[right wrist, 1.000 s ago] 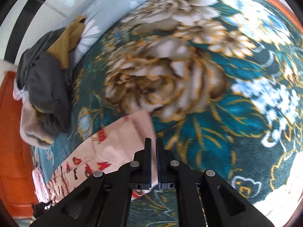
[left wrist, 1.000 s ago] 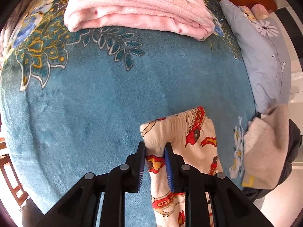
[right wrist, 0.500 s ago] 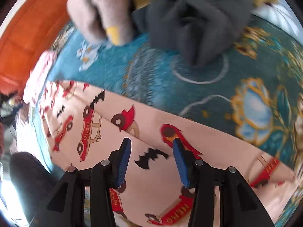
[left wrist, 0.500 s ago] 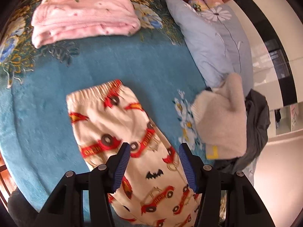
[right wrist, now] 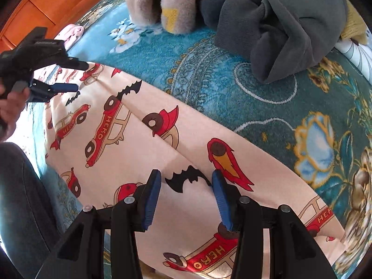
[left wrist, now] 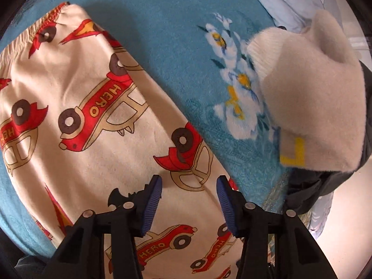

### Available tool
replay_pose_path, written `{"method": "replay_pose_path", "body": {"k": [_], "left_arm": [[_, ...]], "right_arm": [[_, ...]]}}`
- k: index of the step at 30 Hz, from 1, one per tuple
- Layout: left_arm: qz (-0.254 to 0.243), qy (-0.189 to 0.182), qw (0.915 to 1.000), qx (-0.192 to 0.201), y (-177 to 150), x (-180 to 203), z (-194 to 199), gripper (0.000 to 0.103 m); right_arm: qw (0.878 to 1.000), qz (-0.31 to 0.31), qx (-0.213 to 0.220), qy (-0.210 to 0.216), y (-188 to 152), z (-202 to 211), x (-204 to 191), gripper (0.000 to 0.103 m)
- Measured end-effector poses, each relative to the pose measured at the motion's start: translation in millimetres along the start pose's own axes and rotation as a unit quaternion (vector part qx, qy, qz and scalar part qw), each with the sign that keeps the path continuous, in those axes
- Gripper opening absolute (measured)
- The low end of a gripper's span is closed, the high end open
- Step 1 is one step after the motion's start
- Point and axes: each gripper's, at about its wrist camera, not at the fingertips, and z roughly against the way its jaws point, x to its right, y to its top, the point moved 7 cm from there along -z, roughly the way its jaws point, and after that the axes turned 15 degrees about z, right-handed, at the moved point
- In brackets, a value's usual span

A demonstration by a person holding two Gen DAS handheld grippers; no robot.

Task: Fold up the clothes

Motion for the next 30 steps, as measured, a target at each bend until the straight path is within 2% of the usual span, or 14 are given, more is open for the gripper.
{"method": "replay_pose_path", "body": {"k": [4,6,8,11,13,15,22,25,27,30], "left_arm": [[0.023,0.021,0.9995,-0.004,7.8,-6.3,-3.9,0.024],[0.032,0.02,0.9993,-0.005,11.2,-9.0,-4.2,0.022],[0.044,0.02,0.9988,-0.005,13.8,-14.2,-4.5,0.01],[0.057,0.007,0.9983,-0.009,14.2,-21.6,-4.2,0.003],[0.058,-0.005,0.9982,-0.01,12.0,-24.1,-1.9,0.002],[0.057,-0.021,0.9981,-0.01,8.4,-24.8,3.3,0.002],[0.044,-0.093,0.9947,0.001,0.7,-13.4,37.7,0.001],[0.032,-0.116,0.9926,0.015,8.1,0.2,56.3,0.001],[0.017,-0.101,0.9944,0.027,13.8,10.7,56.9,0.001],[-0.009,-0.06,0.9977,0.03,22.9,23.1,36.2,0.001]], "right_arm": [[1.0,0.013,-0.001,-0.009,2.1,-1.5,-3.1,0.046],[1.0,0.019,-0.004,-0.017,1.5,-1.6,-4.9,0.045],[0.999,0.022,-0.005,-0.024,0.3,-1.3,-5.2,0.04],[0.999,0.022,-0.004,-0.032,-2.4,-0.4,-4.6,0.024],[0.999,0.022,-0.002,-0.032,-4.9,1.7,-4.4,0.008],[0.999,0.025,0.003,-0.028,-7.1,5.2,-5.7,0.005],[0.998,0.015,0.052,-0.043,6.0,29.4,-4.4,0.002],[0.997,0.014,0.055,-0.052,17.6,32.9,4.4,0.002],[0.997,0.014,0.055,-0.058,25.3,33.9,10.7,0.002],[0.998,-0.004,0.029,-0.052,26.8,22.5,24.9,0.002]]}}
